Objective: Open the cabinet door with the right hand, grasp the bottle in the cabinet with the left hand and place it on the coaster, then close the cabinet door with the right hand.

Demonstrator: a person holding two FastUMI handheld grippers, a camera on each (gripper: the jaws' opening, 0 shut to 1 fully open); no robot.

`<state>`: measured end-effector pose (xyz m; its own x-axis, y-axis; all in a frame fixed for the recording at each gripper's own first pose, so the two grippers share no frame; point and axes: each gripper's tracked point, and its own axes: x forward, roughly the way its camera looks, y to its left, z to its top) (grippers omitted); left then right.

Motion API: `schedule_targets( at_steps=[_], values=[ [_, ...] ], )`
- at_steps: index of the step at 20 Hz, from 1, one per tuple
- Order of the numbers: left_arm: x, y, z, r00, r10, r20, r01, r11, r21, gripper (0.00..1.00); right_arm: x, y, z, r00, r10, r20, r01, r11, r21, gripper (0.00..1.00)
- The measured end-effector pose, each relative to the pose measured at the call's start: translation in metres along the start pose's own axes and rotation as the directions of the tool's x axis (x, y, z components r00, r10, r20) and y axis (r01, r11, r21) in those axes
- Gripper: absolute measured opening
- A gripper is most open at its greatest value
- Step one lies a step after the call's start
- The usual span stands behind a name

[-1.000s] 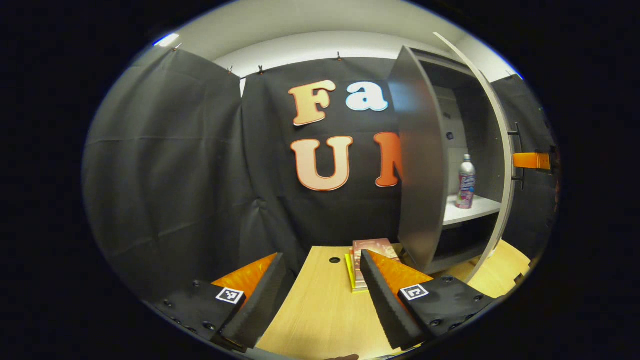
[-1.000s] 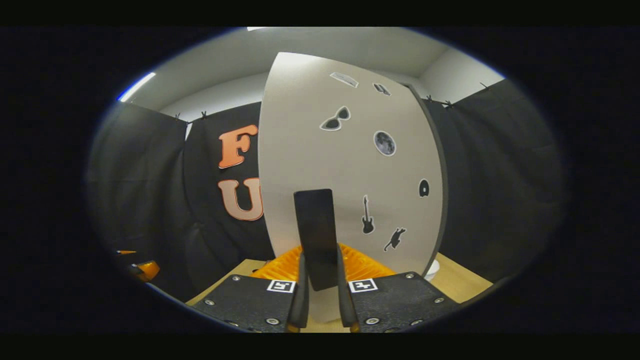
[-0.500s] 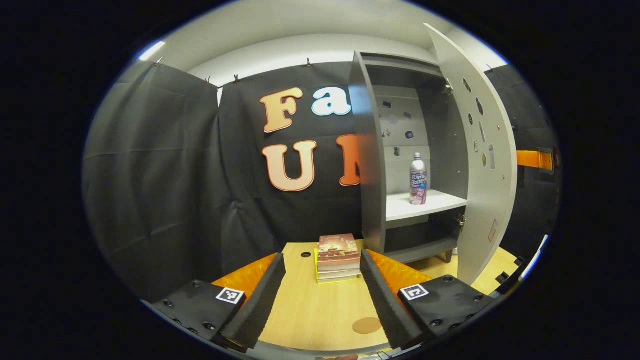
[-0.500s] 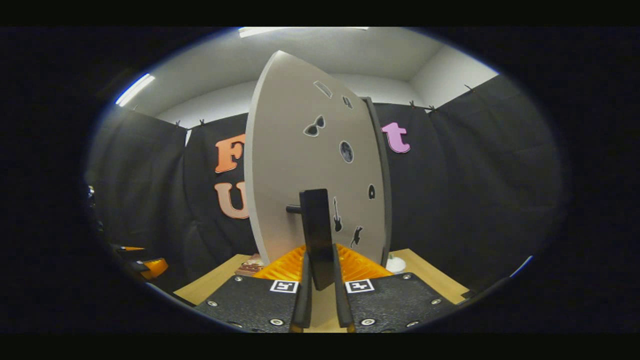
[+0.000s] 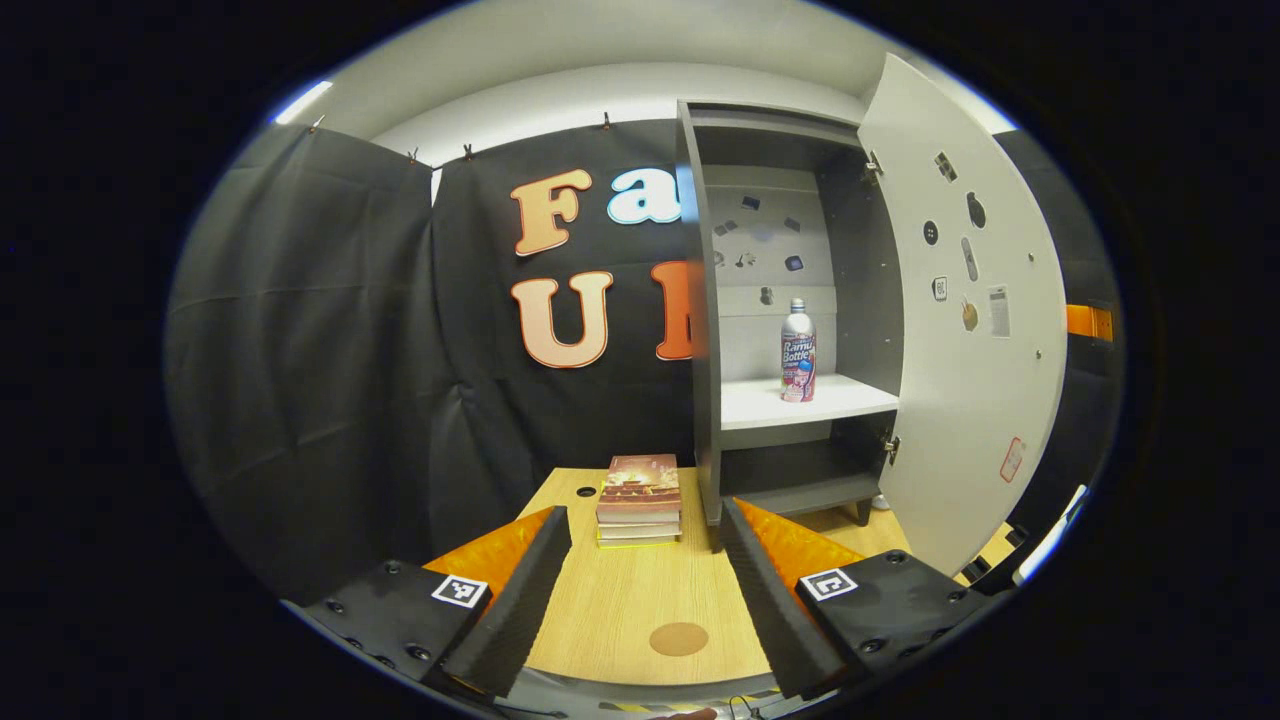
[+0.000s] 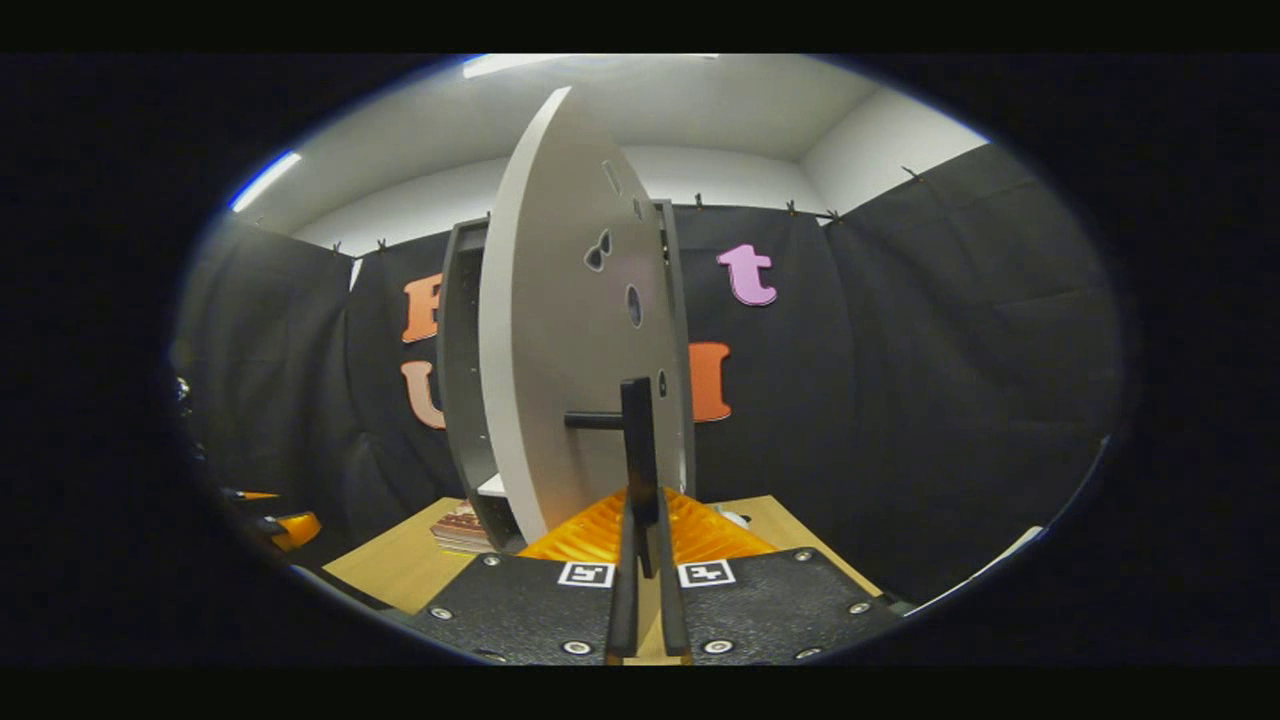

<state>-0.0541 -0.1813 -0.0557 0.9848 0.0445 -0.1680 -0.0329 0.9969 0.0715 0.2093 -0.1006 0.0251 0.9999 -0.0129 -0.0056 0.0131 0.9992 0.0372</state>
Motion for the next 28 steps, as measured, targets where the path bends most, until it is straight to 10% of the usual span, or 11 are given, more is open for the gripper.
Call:
schedule_targets(
  at_steps=[15,28],
  values=[
    [-0.008,-0.033,0.009,1.000,0.017,0.002,-0.017,1.000,0.009,0.98,0.000,-0.024,-0.001,0.999,0.036,0.014,-0.036,0.999,-0.022,0.11],
    [0.046,-0.095,0.041,0.992,-0.109,0.068,0.106,0.993,0.044,0.98,-0.017,-0.016,0.009,0.997,0.015,0.079,-0.015,1.000,0.006,0.13]
  ],
)
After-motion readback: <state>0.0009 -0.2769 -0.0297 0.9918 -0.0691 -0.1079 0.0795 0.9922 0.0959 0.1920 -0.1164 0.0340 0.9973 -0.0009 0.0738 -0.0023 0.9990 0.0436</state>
